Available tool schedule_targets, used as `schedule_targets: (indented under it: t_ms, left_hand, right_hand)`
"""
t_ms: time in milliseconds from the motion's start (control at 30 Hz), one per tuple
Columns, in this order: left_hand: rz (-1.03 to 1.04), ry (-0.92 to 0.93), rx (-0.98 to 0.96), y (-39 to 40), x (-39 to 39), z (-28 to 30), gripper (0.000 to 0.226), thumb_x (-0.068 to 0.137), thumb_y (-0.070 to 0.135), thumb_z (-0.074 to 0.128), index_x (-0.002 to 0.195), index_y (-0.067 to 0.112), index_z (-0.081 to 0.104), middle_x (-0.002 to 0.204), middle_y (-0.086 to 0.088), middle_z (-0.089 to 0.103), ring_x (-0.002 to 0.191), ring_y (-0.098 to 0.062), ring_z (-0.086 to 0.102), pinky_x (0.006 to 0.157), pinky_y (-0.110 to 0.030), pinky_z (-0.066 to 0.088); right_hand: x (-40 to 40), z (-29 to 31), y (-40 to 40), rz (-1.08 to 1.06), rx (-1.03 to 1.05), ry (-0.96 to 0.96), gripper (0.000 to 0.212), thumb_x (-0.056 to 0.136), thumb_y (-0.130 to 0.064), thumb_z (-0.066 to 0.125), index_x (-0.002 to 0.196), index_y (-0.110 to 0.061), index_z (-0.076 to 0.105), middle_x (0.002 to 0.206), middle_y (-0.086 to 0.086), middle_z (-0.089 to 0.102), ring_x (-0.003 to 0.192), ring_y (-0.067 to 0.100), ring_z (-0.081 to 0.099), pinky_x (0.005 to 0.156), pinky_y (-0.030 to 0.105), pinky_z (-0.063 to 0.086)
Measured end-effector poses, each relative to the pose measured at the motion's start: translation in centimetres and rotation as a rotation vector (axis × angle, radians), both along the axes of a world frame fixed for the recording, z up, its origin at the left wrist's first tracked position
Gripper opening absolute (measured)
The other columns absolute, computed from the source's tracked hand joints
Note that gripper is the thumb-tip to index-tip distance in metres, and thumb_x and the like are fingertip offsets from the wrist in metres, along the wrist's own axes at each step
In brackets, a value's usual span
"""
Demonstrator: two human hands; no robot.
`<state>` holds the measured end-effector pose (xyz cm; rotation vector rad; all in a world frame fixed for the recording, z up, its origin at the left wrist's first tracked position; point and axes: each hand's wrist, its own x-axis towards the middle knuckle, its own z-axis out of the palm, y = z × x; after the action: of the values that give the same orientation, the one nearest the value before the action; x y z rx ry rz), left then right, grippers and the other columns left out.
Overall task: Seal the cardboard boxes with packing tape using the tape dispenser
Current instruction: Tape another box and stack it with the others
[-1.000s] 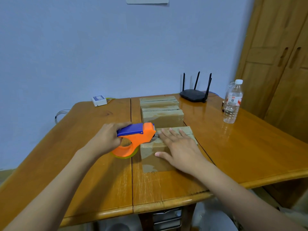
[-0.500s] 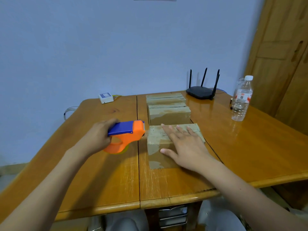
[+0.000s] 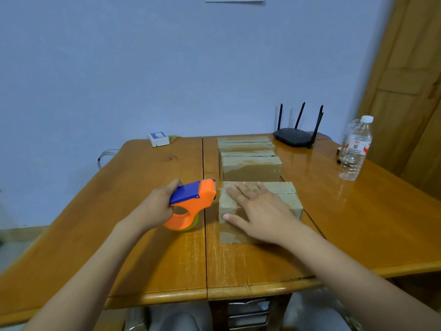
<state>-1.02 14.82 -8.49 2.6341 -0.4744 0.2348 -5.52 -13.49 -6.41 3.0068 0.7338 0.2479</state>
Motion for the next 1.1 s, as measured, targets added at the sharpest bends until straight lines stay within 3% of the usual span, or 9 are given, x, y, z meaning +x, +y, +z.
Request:
schedule_targets:
  t_ms: [100,200,333,567,967,1100]
  left_hand:
    - [0.001,0.026,-0.015,-0.3,-0.1,-0.4,0.042,0.079,-0.008,0.05,0.103,0.026,0.045,0.08,0.002,0.058,0.072,-0.016,0.054,0.062,-0.033,0.041]
    - [0.004,0.044,-0.028,-0.2,0.0,-0.8,0.041,0.081,-0.006,0.052,0.103,0.028,0.045,0.08,0.003,0.06,0.071,-0.016,0.056,0.061,-0.031,0.042]
    - [-0.008,0.042,-0.06,0.1,0.0,-1.1,0.04,0.084,-0.004,0.055,0.107,0.027,0.045,0.084,0.005,0.061,0.074,-0.015,0.057,0.06,-0.027,0.042]
    - [0.01,0.053,-0.045,1.1,0.5,-1.4,0.045,0.084,0.0,0.059,0.109,0.034,0.044,0.089,0.004,0.065,0.078,-0.015,0.061,0.067,-0.036,0.05]
    - [0.06,0.031,0.027,3.1,0.0,-0.6,0.044,0.085,-0.004,0.056,0.111,0.03,0.046,0.085,0.003,0.062,0.072,-0.014,0.058,0.06,-0.029,0.043]
    - [0.104,0.044,0.029,4.9,-0.5,-0.8,0.044,0.084,-0.005,0.057,0.107,0.031,0.048,0.082,0.007,0.06,0.071,-0.012,0.056,0.058,-0.028,0.039]
  right_hand:
    - [0.5,0.3,0.4,0.019,0.036,0.039,0.074,0.1,-0.068,0.024,0.161,-0.024,0.018,0.168,-0.002,0.016,0.154,0.015,0.013,0.127,0.042,0.006]
    - [0.7,1.2,1.2,0.05,0.074,0.066,0.078,0.1,-0.068,0.028,0.159,-0.016,0.025,0.166,-0.002,0.02,0.153,0.016,0.019,0.126,0.043,0.008]
    - [0.7,0.4,0.9,0.066,0.002,0.035,0.084,0.098,-0.071,0.026,0.161,-0.018,0.013,0.168,0.001,0.015,0.154,0.016,0.016,0.126,0.044,0.009]
    - [0.6,0.6,0.8,0.05,0.002,0.058,0.078,0.1,-0.066,0.03,0.162,-0.023,0.009,0.168,-0.003,0.008,0.154,0.017,0.01,0.124,0.037,0.005]
    - [0.2,1.1,0.5,0.047,0.003,0.082,0.076,0.101,-0.064,0.03,0.162,-0.023,0.008,0.168,-0.002,0.008,0.154,0.018,0.009,0.123,0.036,0.004]
    - [0.5,0.7,0.6,0.066,0.029,0.087,0.076,0.101,-0.063,0.032,0.161,-0.031,-0.001,0.168,-0.003,0.01,0.154,0.019,0.01,0.124,0.04,0.006]
